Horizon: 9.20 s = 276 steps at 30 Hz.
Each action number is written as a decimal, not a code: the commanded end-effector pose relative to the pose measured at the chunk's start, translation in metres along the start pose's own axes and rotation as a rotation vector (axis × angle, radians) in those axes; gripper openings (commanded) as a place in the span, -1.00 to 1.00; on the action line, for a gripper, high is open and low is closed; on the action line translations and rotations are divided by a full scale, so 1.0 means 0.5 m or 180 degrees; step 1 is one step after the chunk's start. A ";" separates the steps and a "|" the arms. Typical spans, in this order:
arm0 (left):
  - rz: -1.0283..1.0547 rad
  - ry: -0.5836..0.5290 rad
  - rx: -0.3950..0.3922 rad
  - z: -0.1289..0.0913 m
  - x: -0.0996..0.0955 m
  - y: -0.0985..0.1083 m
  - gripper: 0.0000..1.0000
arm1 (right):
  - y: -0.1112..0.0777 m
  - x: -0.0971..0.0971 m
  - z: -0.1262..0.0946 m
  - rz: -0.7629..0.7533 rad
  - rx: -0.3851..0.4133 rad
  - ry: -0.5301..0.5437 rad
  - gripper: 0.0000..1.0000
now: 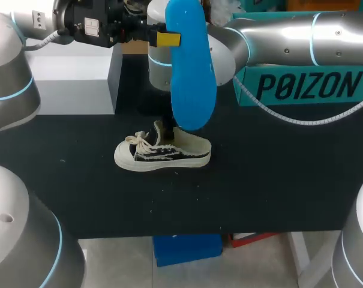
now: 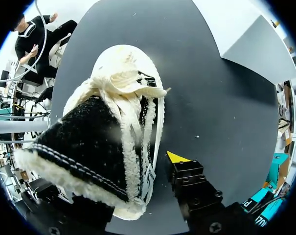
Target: Take the shoe out of the shoebox, open the shoe tongue, remove and reinsert the insole, then place the shoe into the shoebox
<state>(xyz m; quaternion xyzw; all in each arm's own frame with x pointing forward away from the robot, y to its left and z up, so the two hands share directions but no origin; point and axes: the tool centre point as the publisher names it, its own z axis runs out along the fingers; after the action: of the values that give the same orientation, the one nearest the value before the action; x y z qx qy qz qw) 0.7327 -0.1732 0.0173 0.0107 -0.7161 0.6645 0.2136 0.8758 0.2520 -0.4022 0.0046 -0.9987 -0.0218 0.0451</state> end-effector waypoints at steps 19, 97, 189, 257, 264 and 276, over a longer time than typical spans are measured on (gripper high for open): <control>0.0002 -0.0005 0.0002 0.001 0.000 0.002 -1.00 | -0.003 0.003 -0.007 0.0033 -0.0035 -0.0002 -1.00; 0.0002 -0.0005 0.0002 0.001 0.000 0.002 -1.00 | -0.090 -0.041 -0.081 0.5227 0.0157 -0.0811 -1.00; 0.0002 -0.0005 0.0002 0.001 0.000 0.002 -1.00 | -0.179 0.000 -0.334 0.5025 -0.2447 0.1077 1.00; 0.0161 -0.0051 -0.0063 0.004 0.001 0.002 -1.00 | -0.197 -0.004 -0.448 0.3820 -0.4660 0.2072 1.00; 0.1455 -0.0365 -0.0642 0.013 0.019 0.025 -1.00 | -0.197 -0.004 -0.448 0.3820 -0.4660 0.2072 1.00; 0.3095 -0.0609 -0.1086 0.016 0.035 0.105 -1.00 | -0.197 -0.004 -0.448 0.3820 -0.4660 0.2072 1.00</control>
<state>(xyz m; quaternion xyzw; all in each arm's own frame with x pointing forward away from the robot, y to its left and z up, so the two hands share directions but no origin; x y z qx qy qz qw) 0.7102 -0.1736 -0.0211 -0.1803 -0.7757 0.6047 -0.0151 0.8992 0.1422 -0.1833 -0.5222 -0.5162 -0.6024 0.3130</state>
